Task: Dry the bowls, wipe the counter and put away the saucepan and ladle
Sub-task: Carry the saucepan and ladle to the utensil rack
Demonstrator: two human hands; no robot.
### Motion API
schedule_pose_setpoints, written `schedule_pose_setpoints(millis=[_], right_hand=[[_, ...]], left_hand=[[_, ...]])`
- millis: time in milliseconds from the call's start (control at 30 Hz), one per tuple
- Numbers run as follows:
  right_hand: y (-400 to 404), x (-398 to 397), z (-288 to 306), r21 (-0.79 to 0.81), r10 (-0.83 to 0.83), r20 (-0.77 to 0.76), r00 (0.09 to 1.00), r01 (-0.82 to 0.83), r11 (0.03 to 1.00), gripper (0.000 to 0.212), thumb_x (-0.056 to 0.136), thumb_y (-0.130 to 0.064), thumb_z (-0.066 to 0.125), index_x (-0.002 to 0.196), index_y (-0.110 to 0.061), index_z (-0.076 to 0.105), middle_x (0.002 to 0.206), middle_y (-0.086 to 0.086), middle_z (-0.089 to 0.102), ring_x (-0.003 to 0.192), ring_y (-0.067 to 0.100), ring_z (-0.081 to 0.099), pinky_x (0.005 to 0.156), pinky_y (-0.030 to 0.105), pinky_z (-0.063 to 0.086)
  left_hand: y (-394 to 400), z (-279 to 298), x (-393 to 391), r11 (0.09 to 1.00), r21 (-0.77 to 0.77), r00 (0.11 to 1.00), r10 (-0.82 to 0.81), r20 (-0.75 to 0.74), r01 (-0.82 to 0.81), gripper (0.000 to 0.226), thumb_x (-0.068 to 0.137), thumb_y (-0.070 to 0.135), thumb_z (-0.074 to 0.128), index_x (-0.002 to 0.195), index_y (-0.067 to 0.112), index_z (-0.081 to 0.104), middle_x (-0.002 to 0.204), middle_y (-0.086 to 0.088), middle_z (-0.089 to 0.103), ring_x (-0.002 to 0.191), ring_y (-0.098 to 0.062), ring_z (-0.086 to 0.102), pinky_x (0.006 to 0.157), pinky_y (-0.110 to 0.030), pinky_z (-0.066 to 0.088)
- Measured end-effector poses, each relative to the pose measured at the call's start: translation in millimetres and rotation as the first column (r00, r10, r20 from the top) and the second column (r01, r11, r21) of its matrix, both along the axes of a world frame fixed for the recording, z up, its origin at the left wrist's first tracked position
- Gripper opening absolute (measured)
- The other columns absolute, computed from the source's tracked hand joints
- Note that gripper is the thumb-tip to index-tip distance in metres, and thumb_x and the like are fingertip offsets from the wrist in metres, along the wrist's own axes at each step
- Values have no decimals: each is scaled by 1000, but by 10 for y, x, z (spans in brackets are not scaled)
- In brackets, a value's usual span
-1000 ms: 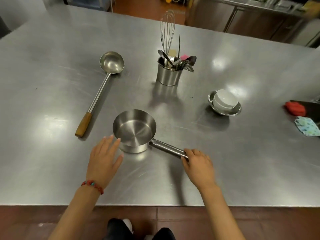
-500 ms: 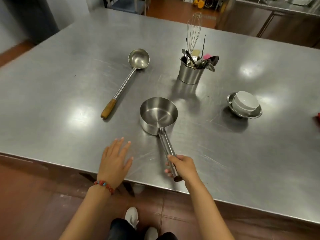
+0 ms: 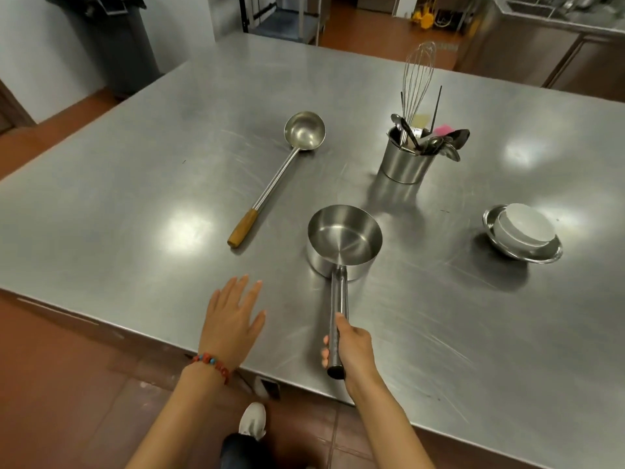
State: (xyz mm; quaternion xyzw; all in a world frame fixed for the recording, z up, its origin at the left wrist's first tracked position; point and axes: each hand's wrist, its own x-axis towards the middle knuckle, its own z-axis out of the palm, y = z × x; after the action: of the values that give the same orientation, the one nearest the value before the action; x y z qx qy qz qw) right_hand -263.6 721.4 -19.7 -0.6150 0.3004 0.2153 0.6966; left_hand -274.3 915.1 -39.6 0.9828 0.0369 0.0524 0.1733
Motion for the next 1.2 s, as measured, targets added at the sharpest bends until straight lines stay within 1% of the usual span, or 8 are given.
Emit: schedule_pose_setpoints(millis=[133, 400, 533, 633, 967, 1067, 1133, 1200], right_hand=[[151, 214, -40, -10, -29, 28, 999, 30, 1000, 32, 94, -29, 49, 79, -1, 53, 56, 9, 52, 33, 17, 47, 34, 23, 41], [527, 746, -16, -23, -105, 65, 992, 106, 994, 32, 92, -31, 51, 77, -3, 55, 52, 8, 53, 35, 19, 48, 34, 25, 41], [656, 873, -29, -47, -139, 84, 987, 144, 989, 32, 92, -31, 52, 73, -5, 55, 49, 6, 54, 35, 19, 46, 35, 24, 39], [729, 930, -38, -64, -166, 94, 982, 173, 983, 32, 92, -30, 52, 70, -6, 55, 49, 6, 54, 34, 20, 46, 34, 24, 38], [847, 984, -75, -143, -206, 109, 972, 221, 965, 33, 92, -29, 52, 68, -7, 56, 49, 8, 55, 34, 22, 47, 34, 24, 39], [856, 945, -63, -155, -206, 108, 973, 221, 963, 33, 92, -28, 52, 69, -5, 55, 50, 9, 55, 34, 22, 47, 34, 24, 39], [858, 916, -57, -153, -210, 108, 972, 225, 962, 32, 92, -27, 52, 71, -3, 56, 50, 9, 55, 35, 22, 47, 35, 25, 40], [843, 891, -57, -153, -211, 111, 971, 226, 962, 31, 93, -25, 51, 73, -1, 57, 49, 9, 55, 34, 22, 47, 34, 25, 40]], left_hand=[[246, -43, 352, 1000, -27, 1000, -12, -16, 11, 54, 91, 27, 53, 139, 13, 36, 149, -15, 31, 140, -30, 22, 114, -44, 16], [817, -119, 1223, 987, -156, 997, 9, -80, -21, 53, 89, 22, 57, 137, 9, 39, 142, -18, 42, 131, -35, 37, 107, -43, 29], [938, -208, 1683, 850, -478, 968, 134, -210, -221, 49, 90, 21, 57, 133, 4, 44, 132, -20, 51, 121, -35, 46, 100, -33, 34], [985, -292, 1983, 745, -553, 921, 223, -321, -373, 50, 88, 24, 60, 131, 3, 46, 122, -21, 57, 113, -32, 53, 98, -34, 39], [918, -370, 2394, 738, -537, 894, 204, -400, -408, 32, 70, 13, 77, 97, -1, 66, 87, -12, 66, 77, -22, 58, 63, -21, 36], [884, -385, 2419, 752, -520, 885, 180, -429, -405, 10, 69, 14, 76, 68, 8, 68, 66, -8, 62, 64, -19, 52, 51, -24, 34], [871, -402, 2422, 681, -575, 862, 172, -477, -454, 23, 71, 17, 74, 54, 15, 59, 54, -4, 52, 54, -18, 49, 45, -22, 35], [869, -400, 2414, 468, -695, 818, 117, -563, -546, 19, 76, 18, 71, 64, 11, 59, 55, -4, 53, 49, -14, 50, 46, -19, 44]])
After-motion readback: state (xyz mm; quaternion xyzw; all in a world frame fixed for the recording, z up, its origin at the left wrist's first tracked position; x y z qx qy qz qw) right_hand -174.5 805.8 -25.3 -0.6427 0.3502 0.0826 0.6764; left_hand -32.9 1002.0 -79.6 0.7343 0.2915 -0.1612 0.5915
